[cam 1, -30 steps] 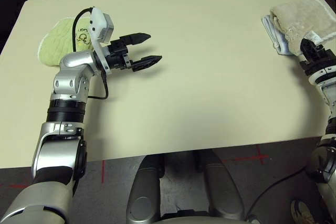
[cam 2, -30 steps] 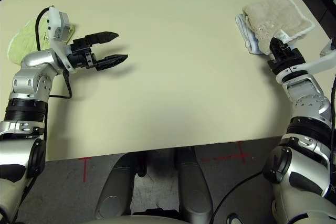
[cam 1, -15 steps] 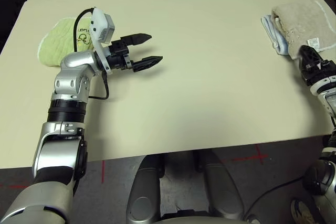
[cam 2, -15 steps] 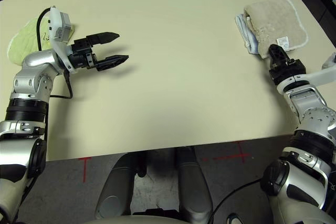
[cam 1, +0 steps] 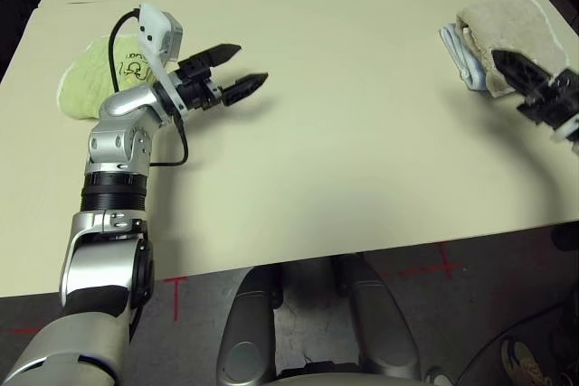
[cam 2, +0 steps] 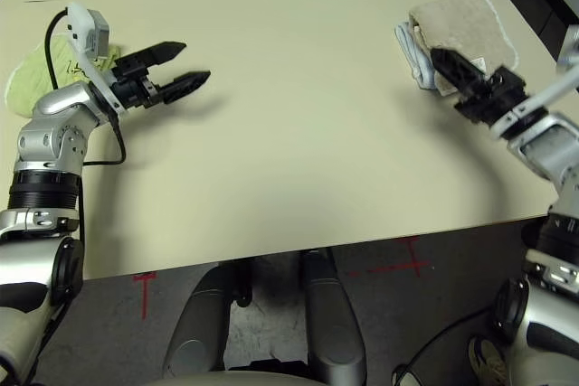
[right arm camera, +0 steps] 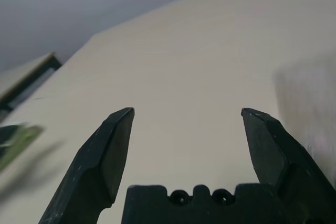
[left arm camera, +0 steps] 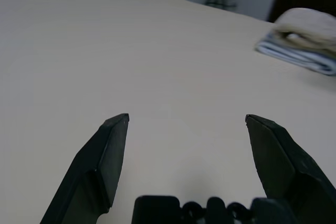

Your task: Fold the towel and set it aside.

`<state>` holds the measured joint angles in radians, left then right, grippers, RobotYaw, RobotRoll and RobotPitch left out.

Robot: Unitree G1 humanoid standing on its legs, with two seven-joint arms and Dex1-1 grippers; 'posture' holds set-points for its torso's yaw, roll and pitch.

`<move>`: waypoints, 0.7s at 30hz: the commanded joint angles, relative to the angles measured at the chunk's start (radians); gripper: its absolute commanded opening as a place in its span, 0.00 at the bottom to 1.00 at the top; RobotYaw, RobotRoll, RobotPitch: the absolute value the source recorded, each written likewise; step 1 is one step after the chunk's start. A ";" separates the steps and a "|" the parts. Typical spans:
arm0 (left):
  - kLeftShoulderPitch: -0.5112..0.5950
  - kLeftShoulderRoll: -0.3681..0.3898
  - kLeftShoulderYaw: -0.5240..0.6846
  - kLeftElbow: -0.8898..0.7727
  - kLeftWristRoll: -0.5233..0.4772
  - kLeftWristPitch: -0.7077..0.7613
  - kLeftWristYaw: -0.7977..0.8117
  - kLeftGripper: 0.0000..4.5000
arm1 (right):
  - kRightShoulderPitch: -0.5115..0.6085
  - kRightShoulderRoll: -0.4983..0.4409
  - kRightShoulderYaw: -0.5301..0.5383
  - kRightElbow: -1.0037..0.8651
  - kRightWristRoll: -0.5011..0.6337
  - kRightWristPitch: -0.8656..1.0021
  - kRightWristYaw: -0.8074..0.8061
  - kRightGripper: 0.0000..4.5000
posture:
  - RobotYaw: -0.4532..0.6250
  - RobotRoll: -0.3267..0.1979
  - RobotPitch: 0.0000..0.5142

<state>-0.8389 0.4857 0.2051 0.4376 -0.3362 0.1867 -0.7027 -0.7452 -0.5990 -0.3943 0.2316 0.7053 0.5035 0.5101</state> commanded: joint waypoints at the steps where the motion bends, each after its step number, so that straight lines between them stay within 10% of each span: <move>1: -0.002 -0.033 0.054 0.032 0.071 -0.071 0.244 1.00 | -0.065 0.083 0.079 0.176 -0.188 -0.304 -0.014 0.99 | 0.45 0.62 0.49; 11: -0.071 -0.045 0.054 0.311 0.316 -0.423 0.769 1.00 | -0.270 0.235 0.093 0.797 -0.425 -0.899 -0.194 0.99 | 0.50 0.62 0.42; 21: -0.071 0.029 0.067 0.529 0.259 -0.591 0.602 1.00 | -0.285 0.198 0.092 0.960 -0.463 -0.988 -0.136 0.99 | 0.45 0.62 0.37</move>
<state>-0.9192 0.5102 0.2728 0.9329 -0.0560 -0.3767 -0.0308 -1.0463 -0.3702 -0.2961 1.1758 0.2512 -0.4594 0.3343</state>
